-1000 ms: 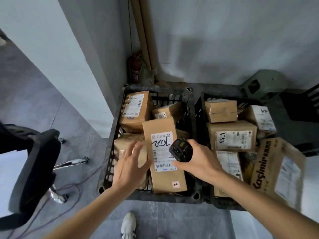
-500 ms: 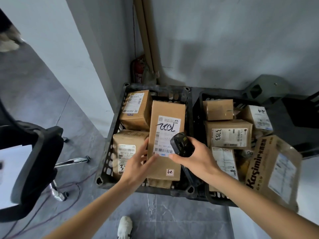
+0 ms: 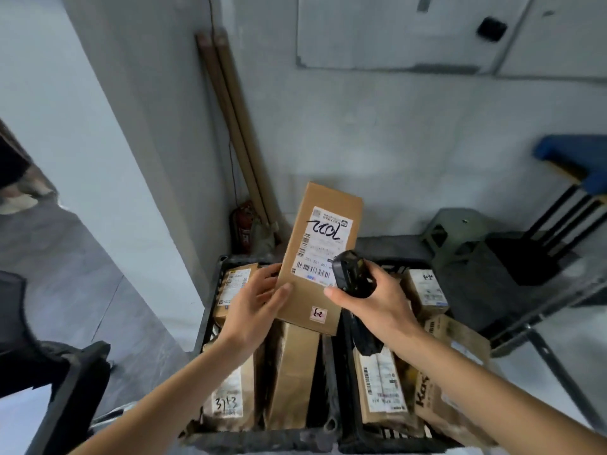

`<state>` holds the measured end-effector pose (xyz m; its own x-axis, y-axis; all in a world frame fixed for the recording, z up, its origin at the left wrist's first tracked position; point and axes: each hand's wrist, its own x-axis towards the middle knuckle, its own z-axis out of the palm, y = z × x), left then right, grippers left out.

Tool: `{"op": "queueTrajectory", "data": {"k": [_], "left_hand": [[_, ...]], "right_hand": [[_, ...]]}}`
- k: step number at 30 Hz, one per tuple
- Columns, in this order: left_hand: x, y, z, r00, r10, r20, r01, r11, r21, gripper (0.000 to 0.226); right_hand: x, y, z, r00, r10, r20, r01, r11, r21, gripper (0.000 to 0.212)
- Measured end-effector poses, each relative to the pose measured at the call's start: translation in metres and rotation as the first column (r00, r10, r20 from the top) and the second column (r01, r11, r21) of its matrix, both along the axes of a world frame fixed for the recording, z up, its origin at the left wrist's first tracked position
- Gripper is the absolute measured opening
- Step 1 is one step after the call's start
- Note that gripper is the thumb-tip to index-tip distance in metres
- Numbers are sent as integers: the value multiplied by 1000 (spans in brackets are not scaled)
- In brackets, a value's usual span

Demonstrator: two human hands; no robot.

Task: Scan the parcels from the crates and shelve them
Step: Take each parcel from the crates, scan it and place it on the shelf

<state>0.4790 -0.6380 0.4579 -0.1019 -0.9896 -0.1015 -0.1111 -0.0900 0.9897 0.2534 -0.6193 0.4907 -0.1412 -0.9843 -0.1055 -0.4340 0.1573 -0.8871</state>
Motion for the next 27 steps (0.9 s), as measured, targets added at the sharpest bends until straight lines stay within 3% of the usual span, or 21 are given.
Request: {"op": "queueTrajectory", "data": {"k": [3,8,12,17,27], "left_hand": [[-11,-1,35,999,40,11,-39,994,-103,29],[-18,9,83,985,-173,3,172,977,-125,50],[-14,15,113,957,-291,14,290,947,-137,55],[-11,23,142,964,-258,-61,243,952,-187,37],[-1,65,200,878,-476,-60,458,868,-190,32]], "right_hand": [[-6,9,26,999,-49,4,49,998,-37,49],[-12,32,74,992,-121,35,124,987,-106,42],[-12,63,102,981,-189,39,193,970,-147,42],[-10,97,126,964,-265,-5,261,953,-154,54],[-31,167,211,861,-508,26,494,824,-276,32]]}}
